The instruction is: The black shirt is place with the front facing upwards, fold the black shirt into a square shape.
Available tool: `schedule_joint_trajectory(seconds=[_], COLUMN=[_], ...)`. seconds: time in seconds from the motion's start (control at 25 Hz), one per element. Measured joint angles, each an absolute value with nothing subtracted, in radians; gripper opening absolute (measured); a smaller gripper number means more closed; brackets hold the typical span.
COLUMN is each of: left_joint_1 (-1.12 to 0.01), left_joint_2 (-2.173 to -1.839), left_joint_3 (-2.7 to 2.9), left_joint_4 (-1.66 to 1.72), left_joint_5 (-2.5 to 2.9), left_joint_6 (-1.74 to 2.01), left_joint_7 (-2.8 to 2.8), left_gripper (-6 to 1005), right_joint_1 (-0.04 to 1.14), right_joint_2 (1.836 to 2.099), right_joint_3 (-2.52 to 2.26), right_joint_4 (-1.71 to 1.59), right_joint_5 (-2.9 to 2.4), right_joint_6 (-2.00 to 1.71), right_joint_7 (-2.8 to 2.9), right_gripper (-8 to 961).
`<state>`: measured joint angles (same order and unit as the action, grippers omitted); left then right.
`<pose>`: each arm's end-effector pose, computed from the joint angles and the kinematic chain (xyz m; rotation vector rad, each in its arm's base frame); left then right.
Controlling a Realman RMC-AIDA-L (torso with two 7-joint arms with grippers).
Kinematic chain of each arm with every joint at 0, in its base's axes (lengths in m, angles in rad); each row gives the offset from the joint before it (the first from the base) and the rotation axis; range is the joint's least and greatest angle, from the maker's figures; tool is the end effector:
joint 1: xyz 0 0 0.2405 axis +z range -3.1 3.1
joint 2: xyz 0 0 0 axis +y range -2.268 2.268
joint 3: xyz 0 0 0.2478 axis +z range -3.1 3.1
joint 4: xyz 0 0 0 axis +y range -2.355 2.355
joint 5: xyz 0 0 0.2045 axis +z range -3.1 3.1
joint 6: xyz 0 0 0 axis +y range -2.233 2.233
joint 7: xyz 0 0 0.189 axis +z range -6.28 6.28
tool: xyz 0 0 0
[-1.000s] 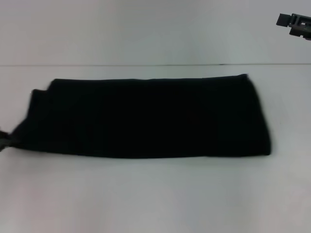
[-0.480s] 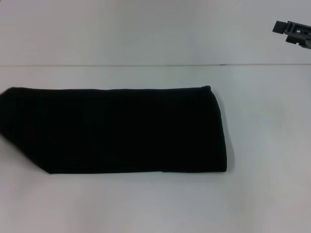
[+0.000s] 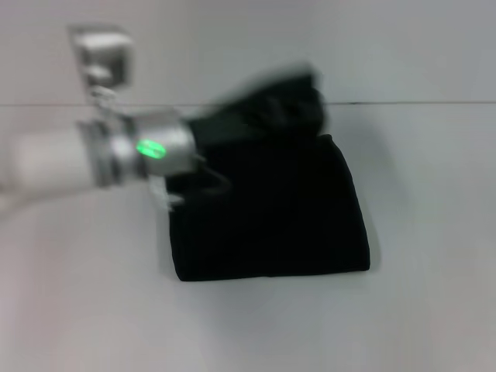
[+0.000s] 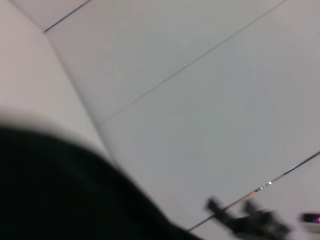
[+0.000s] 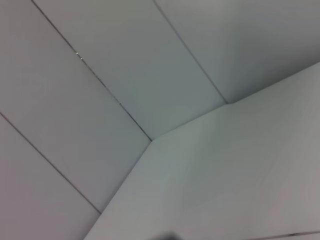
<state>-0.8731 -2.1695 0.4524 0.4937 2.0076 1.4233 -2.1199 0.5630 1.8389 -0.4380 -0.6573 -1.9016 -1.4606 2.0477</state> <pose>-0.1160 0.4030 -0.0667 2.4349 1.5816 1.1457 0.2730 0.4074 0.1231 -2.0852 1.2976 0.9684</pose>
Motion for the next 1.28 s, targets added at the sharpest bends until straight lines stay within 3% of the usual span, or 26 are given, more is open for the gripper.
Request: schedule_joint_trajectory(seconds=[0.2,0.44,0.8,0.96,1.12,1.2,1.28], left_joint_1=[-0.950,-0.892,-0.772,-0.721,-0.691,-0.684,-0.680], left_joint_2=[-2.173,-2.176,-2.165,-2.156,-2.117,-2.090,-2.070], left_joint_3=[0.417,0.168,0.166,0.172,0.175,0.181,0.196], left_joint_4=[0.040,-0.275,-0.056,0.127,0.217,0.238,0.262], left_joint_5=[1.862,1.824,1.971,1.971,1.971,1.971,1.973], left_joint_6=[1.084,1.013,1.592,1.629,1.623,1.620,1.611], left_joint_7=[-1.805,-1.315,-1.474,-1.575,-1.599,-1.599,-1.595], left_gripper=[36,38,387,551,691,902,903], right_joint_1=[0.507,0.505,0.600,0.666,0.742,0.776,0.806], right_joint_2=[1.807,1.801,1.806,1.809,1.823,1.843,1.867], right_joint_3=[-0.418,-0.424,-0.451,-0.528,-0.599,-0.618,-0.639], right_joint_4=[-0.702,-0.712,-0.693,-0.630,-0.493,-0.451,-0.423], right_joint_5=[-1.889,-1.956,-2.166,-2.229,-2.246,-2.246,-2.247], right_joint_6=[-1.510,-1.488,-1.485,-1.442,-1.353,-1.300,-1.236], right_joint_7=[2.036,2.017,2.141,2.224,2.239,2.240,2.247], right_gripper=[851,851,851,851,851,851,851])
